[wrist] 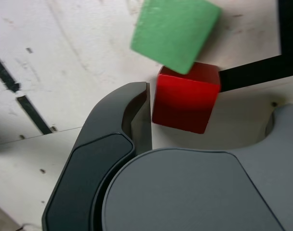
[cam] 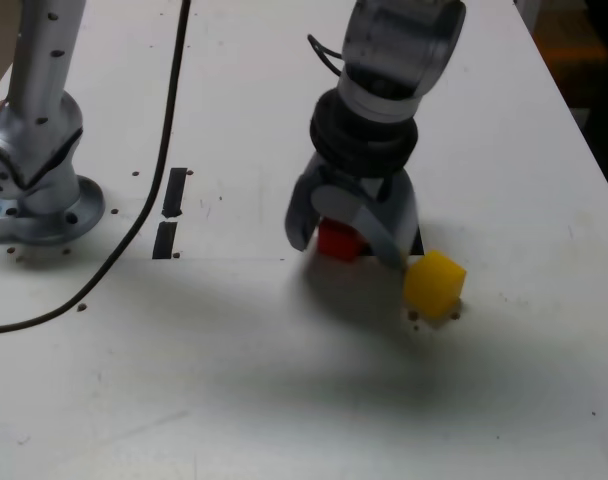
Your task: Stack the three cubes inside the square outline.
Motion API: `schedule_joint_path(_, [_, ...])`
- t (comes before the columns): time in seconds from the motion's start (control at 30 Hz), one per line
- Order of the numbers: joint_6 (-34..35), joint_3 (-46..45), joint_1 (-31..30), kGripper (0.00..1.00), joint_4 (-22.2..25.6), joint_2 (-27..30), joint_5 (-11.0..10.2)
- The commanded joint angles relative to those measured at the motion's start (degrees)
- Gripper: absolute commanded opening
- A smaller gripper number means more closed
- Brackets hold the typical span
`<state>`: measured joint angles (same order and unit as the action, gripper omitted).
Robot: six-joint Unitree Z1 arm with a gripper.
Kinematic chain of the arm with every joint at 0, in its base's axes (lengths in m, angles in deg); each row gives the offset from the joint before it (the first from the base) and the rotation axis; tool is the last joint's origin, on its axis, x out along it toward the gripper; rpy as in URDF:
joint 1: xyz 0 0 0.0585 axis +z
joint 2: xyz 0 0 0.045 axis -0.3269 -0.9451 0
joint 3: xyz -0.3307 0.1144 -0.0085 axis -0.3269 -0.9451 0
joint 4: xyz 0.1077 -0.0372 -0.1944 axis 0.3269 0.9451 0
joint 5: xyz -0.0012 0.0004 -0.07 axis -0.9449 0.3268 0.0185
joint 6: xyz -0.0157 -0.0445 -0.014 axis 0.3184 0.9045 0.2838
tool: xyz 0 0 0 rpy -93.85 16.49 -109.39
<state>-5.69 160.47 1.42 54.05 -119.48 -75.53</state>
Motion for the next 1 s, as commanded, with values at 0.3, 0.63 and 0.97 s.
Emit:
schedule_joint_path(0.3, [0.0,-1.0,0.0,0.29,-1.3,0.1,1.3])
schedule_joint_path(0.63, [0.0,-0.4,0.3,0.17,0.3,0.4,0.4])
schedule_joint_path(0.97, [1.7,9.4,-2.4,0.17,8.7,4.0,-1.3])
